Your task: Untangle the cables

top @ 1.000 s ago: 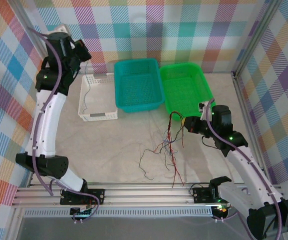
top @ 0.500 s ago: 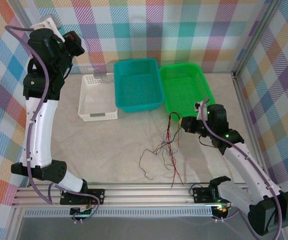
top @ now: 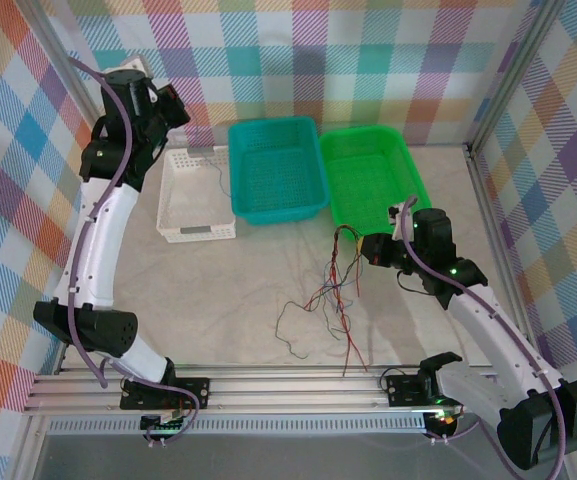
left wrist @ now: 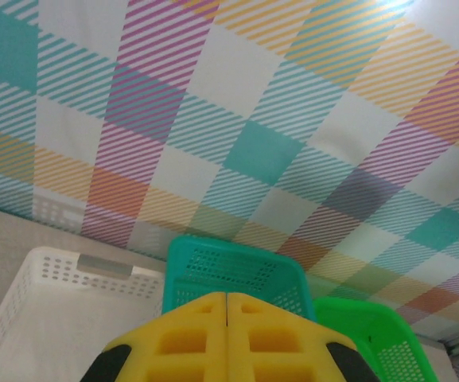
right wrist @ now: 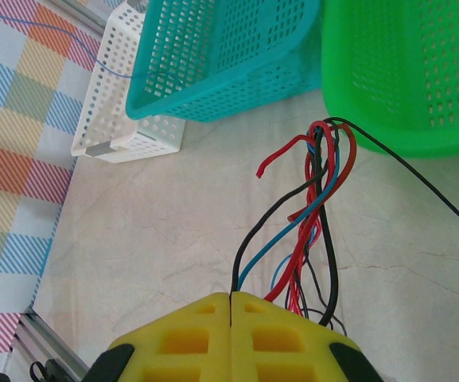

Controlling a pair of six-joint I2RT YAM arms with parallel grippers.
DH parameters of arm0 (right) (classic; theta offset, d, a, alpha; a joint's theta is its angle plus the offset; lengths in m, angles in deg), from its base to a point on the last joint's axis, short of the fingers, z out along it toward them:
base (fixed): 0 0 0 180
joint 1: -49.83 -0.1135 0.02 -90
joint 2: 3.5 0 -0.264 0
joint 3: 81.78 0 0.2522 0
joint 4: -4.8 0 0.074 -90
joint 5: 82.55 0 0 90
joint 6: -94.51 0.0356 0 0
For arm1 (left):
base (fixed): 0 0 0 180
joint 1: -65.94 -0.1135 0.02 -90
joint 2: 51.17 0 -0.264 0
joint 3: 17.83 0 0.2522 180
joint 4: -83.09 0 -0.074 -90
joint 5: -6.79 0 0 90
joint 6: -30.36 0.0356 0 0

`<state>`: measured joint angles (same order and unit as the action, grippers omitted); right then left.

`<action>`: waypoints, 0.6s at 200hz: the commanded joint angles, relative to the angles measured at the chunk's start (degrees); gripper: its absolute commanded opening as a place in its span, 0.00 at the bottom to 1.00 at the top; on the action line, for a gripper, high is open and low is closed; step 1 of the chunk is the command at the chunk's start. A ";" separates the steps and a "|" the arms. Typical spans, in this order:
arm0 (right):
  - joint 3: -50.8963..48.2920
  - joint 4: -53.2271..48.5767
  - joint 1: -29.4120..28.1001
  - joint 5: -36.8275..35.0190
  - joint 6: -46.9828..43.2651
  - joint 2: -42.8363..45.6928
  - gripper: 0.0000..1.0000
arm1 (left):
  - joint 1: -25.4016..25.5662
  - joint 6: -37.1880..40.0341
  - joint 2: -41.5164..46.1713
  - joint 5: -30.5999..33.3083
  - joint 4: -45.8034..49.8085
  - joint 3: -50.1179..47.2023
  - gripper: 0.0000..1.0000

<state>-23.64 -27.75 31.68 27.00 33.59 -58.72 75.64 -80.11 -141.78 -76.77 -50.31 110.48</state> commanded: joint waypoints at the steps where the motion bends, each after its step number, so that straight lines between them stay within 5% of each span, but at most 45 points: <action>1: 1.98 2.69 -0.65 -0.08 -1.33 -0.64 0.00 | -0.38 -1.55 2.34 -2.16 -2.66 5.09 0.00; 55: 2.73 3.27 -2.14 -0.74 -1.11 -1.88 0.00 | -0.38 -1.47 3.99 -2.64 -2.08 9.93 0.00; 120: 2.49 4.17 -4.08 -1.50 -1.21 -3.43 0.00 | -0.39 -0.64 2.90 -1.56 -4.67 1.01 0.00</action>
<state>-22.66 -25.50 28.36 25.89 33.61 -61.54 75.64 -81.29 -137.06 -78.21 -53.33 113.47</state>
